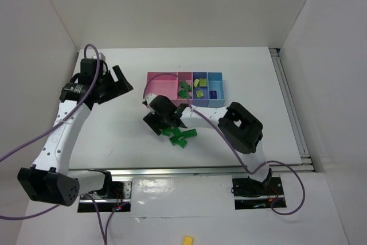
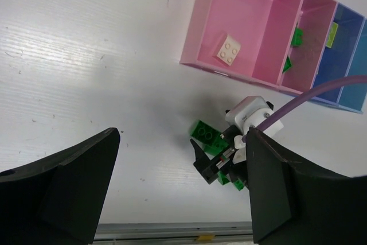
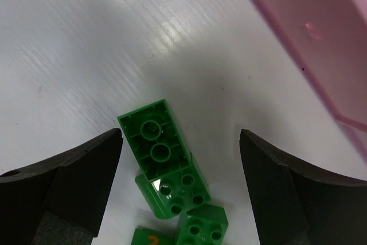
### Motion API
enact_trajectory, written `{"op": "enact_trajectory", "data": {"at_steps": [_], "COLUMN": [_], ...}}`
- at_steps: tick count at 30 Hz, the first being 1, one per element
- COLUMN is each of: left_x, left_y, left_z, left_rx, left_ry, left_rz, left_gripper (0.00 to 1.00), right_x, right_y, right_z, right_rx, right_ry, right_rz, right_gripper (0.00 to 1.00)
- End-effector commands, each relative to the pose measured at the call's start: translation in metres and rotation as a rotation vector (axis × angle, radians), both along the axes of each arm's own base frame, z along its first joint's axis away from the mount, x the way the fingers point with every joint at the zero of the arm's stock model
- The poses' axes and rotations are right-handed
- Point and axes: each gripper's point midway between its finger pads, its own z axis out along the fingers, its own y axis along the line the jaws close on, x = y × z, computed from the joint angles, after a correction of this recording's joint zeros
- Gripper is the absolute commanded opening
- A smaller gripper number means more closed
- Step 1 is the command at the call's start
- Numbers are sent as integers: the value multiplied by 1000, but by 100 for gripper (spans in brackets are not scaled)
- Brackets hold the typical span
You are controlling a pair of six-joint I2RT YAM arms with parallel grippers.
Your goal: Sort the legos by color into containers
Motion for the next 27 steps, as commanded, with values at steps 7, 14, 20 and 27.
{"op": "enact_trajectory", "data": {"at_steps": [7, 14, 20, 27], "left_x": [2, -1, -9, -12], "left_y": [-1, -4, -3, -17], "left_z": [-5, -1, 8, -13], "left_rx": [-28, -35, 16, 21], "left_ry": [-14, -34, -77, -29], "left_rz": [-43, -65, -85, -151], "left_gripper": [93, 93, 93, 94], "right_x": [9, 20, 38, 91], "right_y": [25, 26, 0, -76], "right_z": [6, 30, 102, 137], "right_rx": [48, 85, 229, 338], "right_ry": [-32, -76, -207, -297], "right_rz": [48, -24, -213, -561], "right_gripper": [72, 24, 24, 28]}}
